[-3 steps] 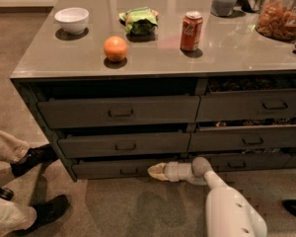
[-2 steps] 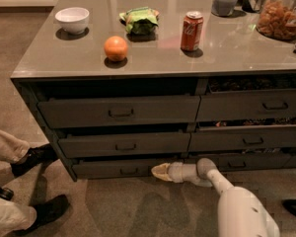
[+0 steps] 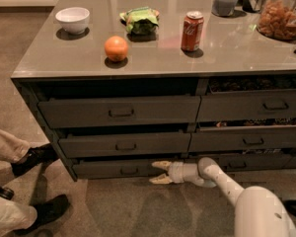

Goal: Open bottom drawer

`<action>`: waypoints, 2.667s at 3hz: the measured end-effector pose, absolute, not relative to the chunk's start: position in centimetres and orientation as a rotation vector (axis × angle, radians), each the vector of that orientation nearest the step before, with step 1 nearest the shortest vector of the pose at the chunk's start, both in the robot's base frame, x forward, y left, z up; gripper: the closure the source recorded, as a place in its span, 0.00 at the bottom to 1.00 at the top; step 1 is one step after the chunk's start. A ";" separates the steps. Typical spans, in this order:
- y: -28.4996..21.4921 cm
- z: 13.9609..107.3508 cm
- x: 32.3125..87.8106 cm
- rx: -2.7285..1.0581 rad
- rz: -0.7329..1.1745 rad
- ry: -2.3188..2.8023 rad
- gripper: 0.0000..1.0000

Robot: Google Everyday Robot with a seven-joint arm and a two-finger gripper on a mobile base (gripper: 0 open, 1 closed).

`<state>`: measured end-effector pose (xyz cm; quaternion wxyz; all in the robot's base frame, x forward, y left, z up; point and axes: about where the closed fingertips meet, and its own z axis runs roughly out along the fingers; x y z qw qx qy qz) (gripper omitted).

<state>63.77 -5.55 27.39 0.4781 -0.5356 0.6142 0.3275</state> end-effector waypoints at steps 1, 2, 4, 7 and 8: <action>-2.8 28.2 63.5 -1.439 0.720 1.453 0.00; -1.4 28.5 63.6 -1.473 0.646 1.439 0.00; 0.2 27.4 64.3 -1.505 0.595 1.478 0.00; 0.4 27.0 64.7 -1.508 0.597 1.454 0.00; 0.8 25.6 65.7 -1.537 0.585 1.463 0.00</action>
Offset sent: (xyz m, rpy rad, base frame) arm 0.0028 0.0519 0.0171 -0.1908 -0.1958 0.0317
